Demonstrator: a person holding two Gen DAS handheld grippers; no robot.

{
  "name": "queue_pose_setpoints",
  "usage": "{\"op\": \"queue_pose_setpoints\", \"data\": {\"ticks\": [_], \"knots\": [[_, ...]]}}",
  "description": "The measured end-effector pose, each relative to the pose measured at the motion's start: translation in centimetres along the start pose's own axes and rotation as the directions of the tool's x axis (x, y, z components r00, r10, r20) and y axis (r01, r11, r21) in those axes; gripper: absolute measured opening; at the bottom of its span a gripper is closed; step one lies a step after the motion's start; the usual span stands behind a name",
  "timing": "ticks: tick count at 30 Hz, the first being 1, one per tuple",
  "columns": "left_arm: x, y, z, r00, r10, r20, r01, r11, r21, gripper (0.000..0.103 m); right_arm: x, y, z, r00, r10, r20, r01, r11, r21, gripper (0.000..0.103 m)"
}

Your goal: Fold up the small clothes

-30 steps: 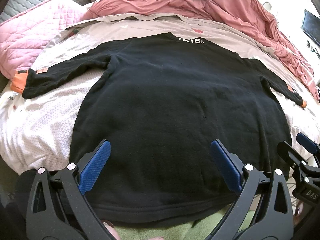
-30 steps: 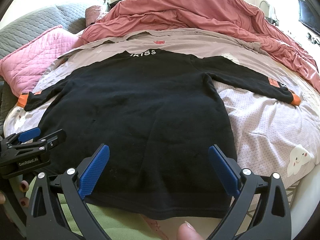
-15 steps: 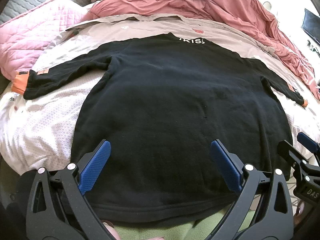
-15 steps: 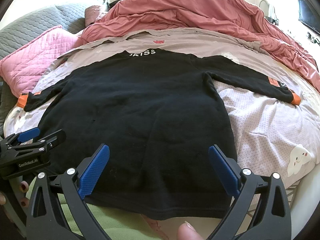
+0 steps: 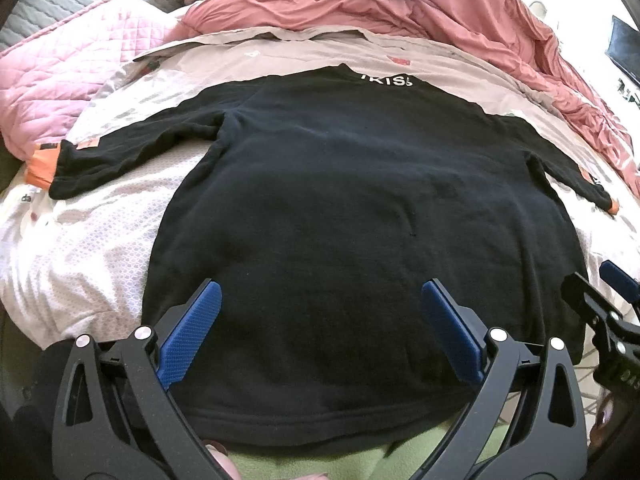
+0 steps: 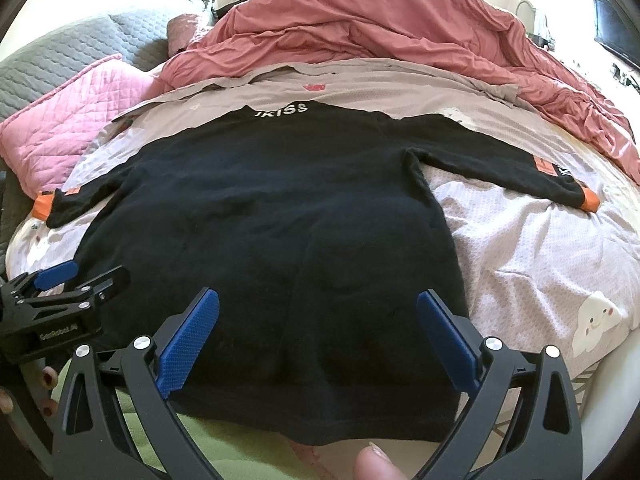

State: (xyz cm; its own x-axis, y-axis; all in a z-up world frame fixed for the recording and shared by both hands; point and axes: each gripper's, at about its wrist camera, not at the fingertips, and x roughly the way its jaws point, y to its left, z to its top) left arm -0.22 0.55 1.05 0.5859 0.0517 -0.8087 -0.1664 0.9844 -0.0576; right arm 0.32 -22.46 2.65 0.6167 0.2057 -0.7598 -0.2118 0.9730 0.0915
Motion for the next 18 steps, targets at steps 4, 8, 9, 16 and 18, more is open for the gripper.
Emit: {"op": "queue_pose_setpoints", "data": {"ticks": [4,8,9,16,18], "knots": [[-0.1,-0.1,0.7,1.000,0.005,0.005,-0.005,1.000,-0.004,0.094,0.0,-1.1,0.7,1.000,-0.017,0.014,0.016,0.999,0.028,0.099],[0.0,-0.2,2.0,1.000,0.013,0.008,-0.013,1.000,-0.003,0.094,0.1,-2.1,1.4,0.999,-0.035,0.030,0.034,0.999,0.040,0.099],[0.1,-0.5,2.1,1.000,0.014,0.007,-0.014,1.000,-0.002,0.094,0.1,-2.3,1.7,0.998,-0.045,0.037,0.043,0.998,0.039,0.099],[0.5,-1.7,4.0,1.000,0.026,0.010,-0.026,1.000,-0.003,0.094,0.2,-4.7,3.1,0.994,-0.080,0.073,0.075,0.995,0.069,0.099],[0.6,-2.0,4.8,0.999,0.032,0.017,-0.032,0.999,0.001,0.094,0.2,-5.5,3.6,0.992,-0.091,0.084,0.085,0.994,0.075,0.099]]}}
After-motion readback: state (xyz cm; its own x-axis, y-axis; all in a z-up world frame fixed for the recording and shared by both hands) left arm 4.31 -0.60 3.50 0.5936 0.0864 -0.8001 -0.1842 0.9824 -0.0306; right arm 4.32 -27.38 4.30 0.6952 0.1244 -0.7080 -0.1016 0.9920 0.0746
